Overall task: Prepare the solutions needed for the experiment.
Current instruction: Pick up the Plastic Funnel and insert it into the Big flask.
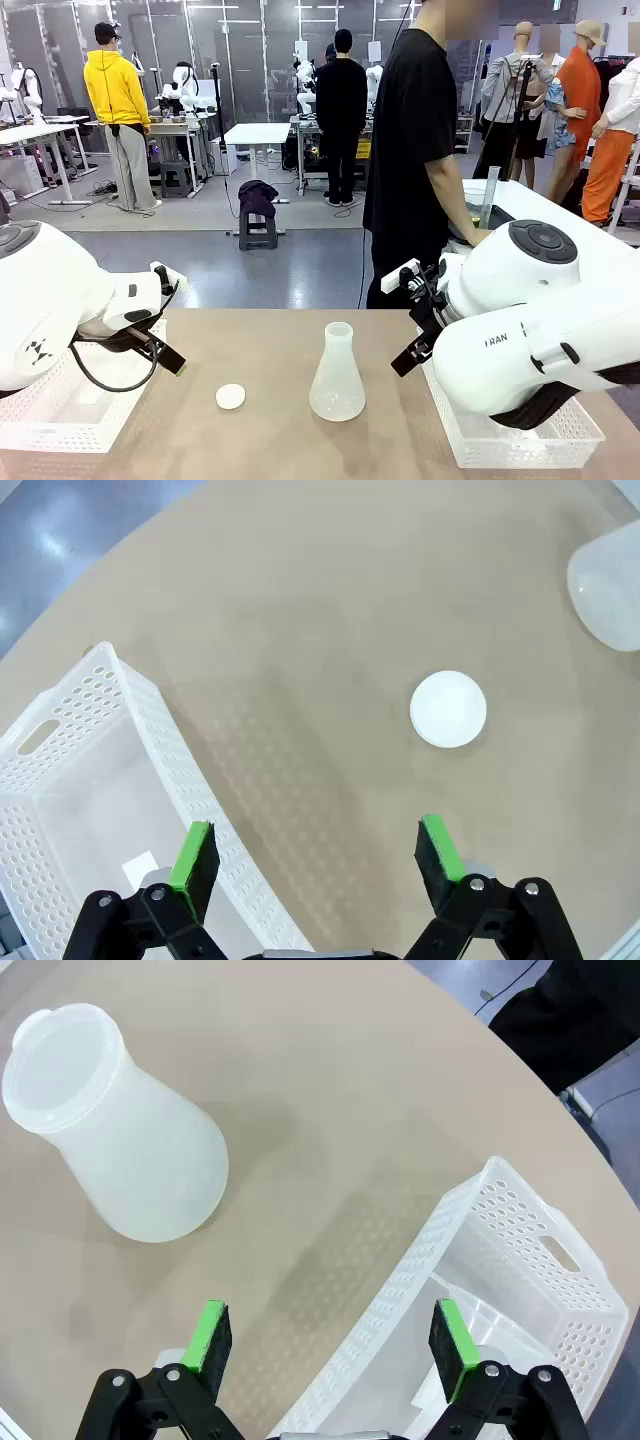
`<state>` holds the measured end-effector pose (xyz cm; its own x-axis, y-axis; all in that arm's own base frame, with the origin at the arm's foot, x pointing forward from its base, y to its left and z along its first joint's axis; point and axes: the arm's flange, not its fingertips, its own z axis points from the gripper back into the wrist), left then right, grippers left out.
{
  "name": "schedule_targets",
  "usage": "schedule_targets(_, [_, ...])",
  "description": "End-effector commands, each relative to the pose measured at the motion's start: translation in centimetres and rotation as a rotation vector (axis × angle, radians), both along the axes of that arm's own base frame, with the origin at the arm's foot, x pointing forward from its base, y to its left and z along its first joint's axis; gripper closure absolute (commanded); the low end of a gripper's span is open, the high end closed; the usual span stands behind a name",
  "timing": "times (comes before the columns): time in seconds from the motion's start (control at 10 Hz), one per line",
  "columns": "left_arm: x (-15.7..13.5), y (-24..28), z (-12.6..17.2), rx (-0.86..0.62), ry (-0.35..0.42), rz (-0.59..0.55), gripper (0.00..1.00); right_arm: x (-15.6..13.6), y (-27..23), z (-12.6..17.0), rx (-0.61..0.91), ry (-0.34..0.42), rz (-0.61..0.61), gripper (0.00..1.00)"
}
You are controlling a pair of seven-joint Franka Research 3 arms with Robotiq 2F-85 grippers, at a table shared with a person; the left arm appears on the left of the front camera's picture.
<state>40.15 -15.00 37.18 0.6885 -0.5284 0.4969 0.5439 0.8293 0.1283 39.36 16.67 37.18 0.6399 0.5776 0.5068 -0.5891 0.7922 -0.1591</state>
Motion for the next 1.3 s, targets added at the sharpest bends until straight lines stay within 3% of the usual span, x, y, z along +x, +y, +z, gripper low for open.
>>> schedule_targets(0.0, [-0.01, -0.03, 0.0, 0.0, 0.0, -0.001, 0.0, 0.0, 0.0, 0.0, 0.0, 0.0, 0.0, 0.0])
schedule_targets(1.2, [-0.01, -0.03, 0.0, 0.0, 0.0, -0.001, 0.0, 0.0, 0.0, 0.0, 0.0, 0.0, 0.0, 0.0])
